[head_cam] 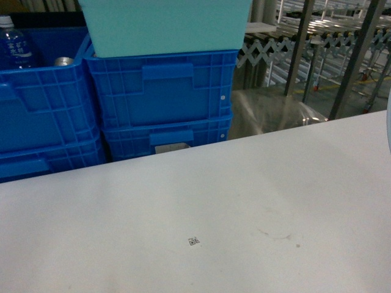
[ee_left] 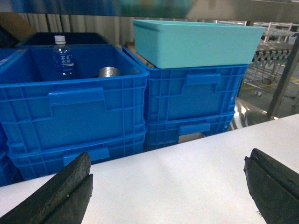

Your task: Place blue tray on left shelf second layer neatly

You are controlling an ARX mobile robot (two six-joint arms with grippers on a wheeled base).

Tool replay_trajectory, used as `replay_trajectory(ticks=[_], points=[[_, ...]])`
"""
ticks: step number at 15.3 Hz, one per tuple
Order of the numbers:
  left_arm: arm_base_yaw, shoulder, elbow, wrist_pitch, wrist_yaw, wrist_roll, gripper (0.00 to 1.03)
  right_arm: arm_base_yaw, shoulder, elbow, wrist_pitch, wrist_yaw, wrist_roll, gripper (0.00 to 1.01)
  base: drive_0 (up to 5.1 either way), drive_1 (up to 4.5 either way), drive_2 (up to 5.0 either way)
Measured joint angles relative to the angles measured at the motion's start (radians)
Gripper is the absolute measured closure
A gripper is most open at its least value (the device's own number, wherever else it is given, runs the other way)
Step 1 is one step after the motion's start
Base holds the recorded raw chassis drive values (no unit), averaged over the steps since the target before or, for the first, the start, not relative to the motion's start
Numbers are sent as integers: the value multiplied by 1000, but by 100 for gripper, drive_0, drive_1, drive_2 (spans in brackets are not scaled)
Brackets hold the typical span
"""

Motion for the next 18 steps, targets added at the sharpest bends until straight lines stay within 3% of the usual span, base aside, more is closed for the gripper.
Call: replay_trajectory(ticks=[8, 18], points=[[0, 0, 0, 0, 0, 0, 5, 0, 0, 0, 0, 0, 0, 99, 0, 0, 0], [0, 0, 0, 0, 0, 0, 5, 0, 0, 0, 0, 0, 0, 99, -156, -156, -156]])
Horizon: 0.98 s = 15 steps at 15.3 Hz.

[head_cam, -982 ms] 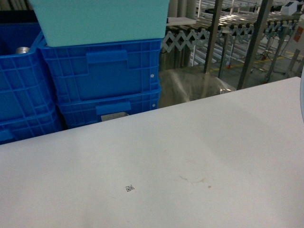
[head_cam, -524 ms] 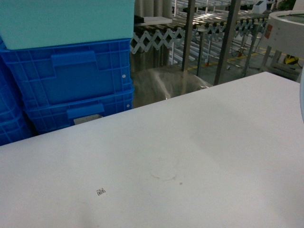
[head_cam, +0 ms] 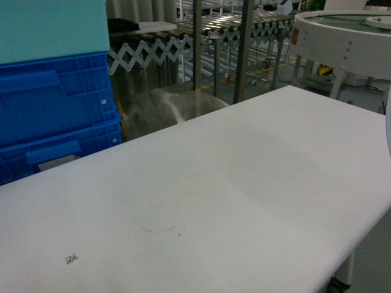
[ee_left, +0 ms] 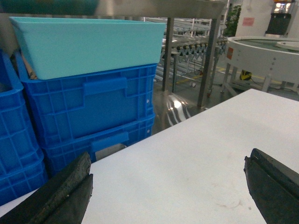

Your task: Place blue tray on left shelf second layer neatly

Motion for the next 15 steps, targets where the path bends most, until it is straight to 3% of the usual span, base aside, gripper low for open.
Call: replay_trajectory(ticks=[15], points=[[0, 0, 0, 0, 0, 0, 5, 0, 0, 0, 0, 0, 0, 99, -156, -156, -156]])
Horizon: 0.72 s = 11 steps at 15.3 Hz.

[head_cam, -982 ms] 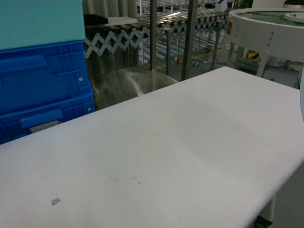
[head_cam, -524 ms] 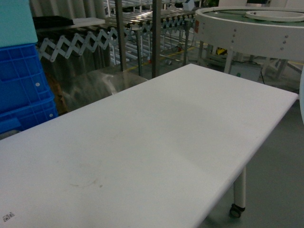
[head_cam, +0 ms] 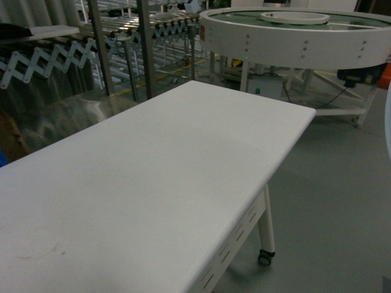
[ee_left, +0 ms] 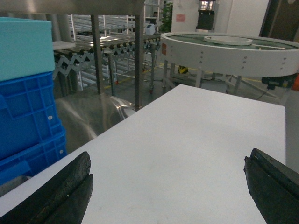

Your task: Place blue tray on left shelf second layer neatly

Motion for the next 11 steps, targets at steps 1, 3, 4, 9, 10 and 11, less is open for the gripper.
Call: replay_trajectory(ticks=[1, 3, 4, 9, 10, 11], points=[[0, 0, 0, 0, 0, 0, 5, 0, 0, 0, 0, 0, 0, 99, -156, -156, -156], [0, 0, 0, 0, 0, 0, 5, 0, 0, 0, 0, 0, 0, 99, -156, -156, -156], [0, 0, 0, 0, 0, 0, 5, 0, 0, 0, 0, 0, 0, 99, -156, -156, -156], [0, 0, 0, 0, 0, 0, 5, 0, 0, 0, 0, 0, 0, 99, -156, -156, -156], [0, 0, 0, 0, 0, 0, 5, 0, 0, 0, 0, 0, 0, 99, -156, -156, -156], [0, 0, 0, 0, 0, 0, 5, 0, 0, 0, 0, 0, 0, 99, -156, -156, -156]])
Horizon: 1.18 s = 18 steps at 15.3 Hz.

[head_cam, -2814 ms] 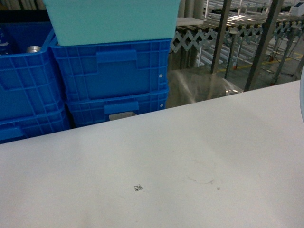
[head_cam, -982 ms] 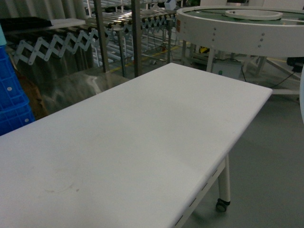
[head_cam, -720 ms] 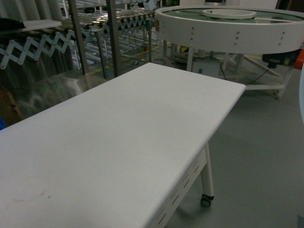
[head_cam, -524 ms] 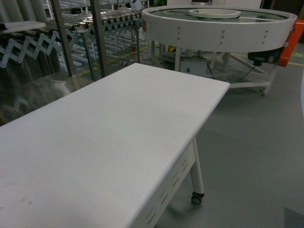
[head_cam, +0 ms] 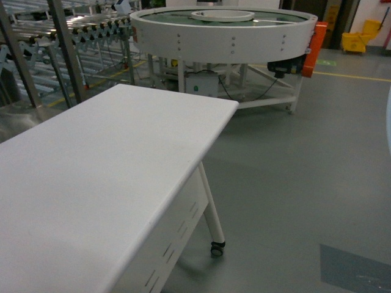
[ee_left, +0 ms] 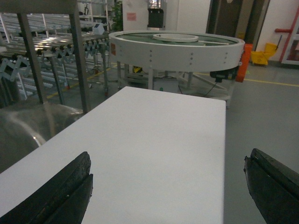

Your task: Place blue tray on left shelf second layer neatly

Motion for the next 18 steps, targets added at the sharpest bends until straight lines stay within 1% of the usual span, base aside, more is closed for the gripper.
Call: replay_trajectory(ticks=[18], points=[[0, 0, 0, 0, 0, 0, 5, 0, 0, 0, 0, 0, 0, 99, -156, -156, -156]])
